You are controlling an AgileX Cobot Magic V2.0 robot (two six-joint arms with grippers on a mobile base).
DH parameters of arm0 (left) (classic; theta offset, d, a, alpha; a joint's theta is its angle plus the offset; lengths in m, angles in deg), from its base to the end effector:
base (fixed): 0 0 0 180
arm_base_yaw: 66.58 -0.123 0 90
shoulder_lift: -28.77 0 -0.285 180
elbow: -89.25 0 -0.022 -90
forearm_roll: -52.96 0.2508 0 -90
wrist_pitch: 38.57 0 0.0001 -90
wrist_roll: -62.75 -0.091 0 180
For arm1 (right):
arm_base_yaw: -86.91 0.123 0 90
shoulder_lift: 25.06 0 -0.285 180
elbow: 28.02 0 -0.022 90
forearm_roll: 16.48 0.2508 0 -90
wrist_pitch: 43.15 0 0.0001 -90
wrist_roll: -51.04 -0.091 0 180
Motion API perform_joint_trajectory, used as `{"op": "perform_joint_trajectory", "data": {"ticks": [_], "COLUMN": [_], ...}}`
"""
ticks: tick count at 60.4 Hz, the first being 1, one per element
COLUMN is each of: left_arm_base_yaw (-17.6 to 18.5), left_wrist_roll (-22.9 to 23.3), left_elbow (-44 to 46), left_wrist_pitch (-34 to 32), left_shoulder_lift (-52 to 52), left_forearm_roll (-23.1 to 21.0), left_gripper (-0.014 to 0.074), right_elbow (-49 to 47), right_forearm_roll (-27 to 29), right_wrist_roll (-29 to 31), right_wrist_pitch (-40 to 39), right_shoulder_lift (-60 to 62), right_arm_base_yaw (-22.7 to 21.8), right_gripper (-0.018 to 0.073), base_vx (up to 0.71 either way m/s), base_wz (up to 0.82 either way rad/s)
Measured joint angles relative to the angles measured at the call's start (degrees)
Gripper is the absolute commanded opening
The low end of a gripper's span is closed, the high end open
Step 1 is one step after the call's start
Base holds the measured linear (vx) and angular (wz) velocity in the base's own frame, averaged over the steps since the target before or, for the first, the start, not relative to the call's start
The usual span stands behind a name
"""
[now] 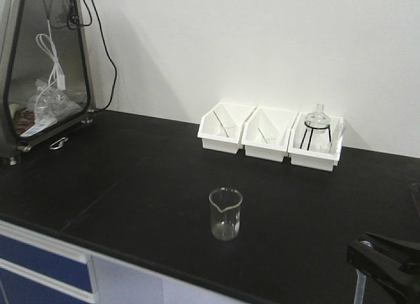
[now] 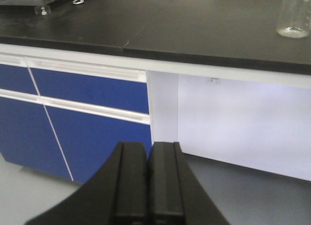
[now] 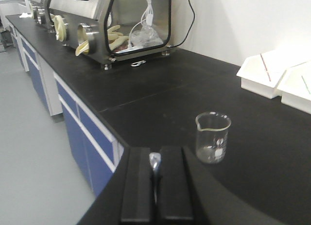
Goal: Grab transparent chemical and place on left bench
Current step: 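Drive the base up to the bench with the white bins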
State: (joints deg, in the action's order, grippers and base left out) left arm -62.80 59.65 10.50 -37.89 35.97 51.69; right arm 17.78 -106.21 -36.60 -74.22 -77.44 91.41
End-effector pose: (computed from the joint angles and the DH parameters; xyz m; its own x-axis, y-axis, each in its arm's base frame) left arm 0.0566 -0.0038 0.2036 0.0607 0.0280 -0.9978 0.0643 0.9974 0.0319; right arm 0.1505 0.0589 0.3240 -0.1184 -0.0400 -0.9922 -0.5813 0.8129 0.0366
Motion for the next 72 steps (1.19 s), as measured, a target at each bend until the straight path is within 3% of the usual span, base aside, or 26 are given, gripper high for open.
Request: {"op": "perform_joint_trajectory", "data": {"ticks": [38,72], "left_arm_base_yaw": [0.0,0.0], "left_wrist_roll": [0.0,0.0], "left_elbow": [0.0,0.0], "left_wrist_pitch": [0.0,0.0], "left_shoulder_lift": [0.0,0.0], "left_forearm_roll": [0.0,0.0], "left_gripper": [-0.0004,-0.0004], "right_elbow": [0.0,0.0], "right_forearm_roll": [0.0,0.0], "right_wrist_roll": [0.0,0.0], "right_wrist_pitch": [0.0,0.3], "right_shoulder_lift": [0.0,0.0], "right_arm_base_yaw": [0.0,0.0], "right_gripper": [-0.0004,-0.0004], "base_vx": [0.34,0.15], "base_wz": [-0.15,-0.19]}}
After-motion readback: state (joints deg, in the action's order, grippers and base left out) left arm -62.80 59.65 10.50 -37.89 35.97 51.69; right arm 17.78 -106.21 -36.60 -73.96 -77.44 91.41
